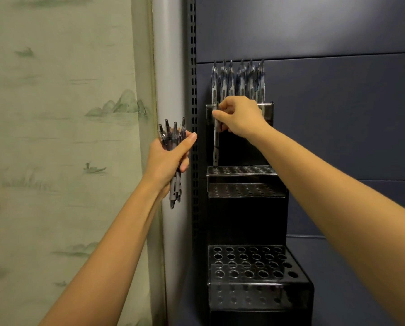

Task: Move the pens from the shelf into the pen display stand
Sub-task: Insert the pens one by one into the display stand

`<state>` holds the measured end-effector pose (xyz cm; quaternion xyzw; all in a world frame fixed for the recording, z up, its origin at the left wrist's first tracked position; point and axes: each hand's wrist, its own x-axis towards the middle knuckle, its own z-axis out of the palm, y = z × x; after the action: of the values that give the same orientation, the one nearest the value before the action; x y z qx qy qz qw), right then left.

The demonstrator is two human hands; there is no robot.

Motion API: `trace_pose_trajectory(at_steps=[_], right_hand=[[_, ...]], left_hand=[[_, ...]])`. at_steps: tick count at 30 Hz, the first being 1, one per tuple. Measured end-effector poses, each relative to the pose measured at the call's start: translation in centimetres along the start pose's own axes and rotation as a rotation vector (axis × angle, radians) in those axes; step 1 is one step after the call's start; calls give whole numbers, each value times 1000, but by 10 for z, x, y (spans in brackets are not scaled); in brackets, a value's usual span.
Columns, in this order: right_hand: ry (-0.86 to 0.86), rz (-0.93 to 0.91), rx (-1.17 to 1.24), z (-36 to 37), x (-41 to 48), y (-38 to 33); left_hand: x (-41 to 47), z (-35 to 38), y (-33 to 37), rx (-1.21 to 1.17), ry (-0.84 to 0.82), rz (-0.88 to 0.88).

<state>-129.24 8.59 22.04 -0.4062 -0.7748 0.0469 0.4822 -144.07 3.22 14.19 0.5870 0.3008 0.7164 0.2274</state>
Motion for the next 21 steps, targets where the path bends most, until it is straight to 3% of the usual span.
trace_pose_trajectory(at_steps=[6, 11, 21], right_hand=[[-7, -14, -3, 4, -2, -2], [-115, -3, -75, 12, -10, 1], [-60, -18, -199, 20, -22, 9]], left_hand=[[2, 1, -3, -14, 5, -13], [3, 1, -4, -21, 2, -9], [2, 1, -8, -13, -11, -3]])
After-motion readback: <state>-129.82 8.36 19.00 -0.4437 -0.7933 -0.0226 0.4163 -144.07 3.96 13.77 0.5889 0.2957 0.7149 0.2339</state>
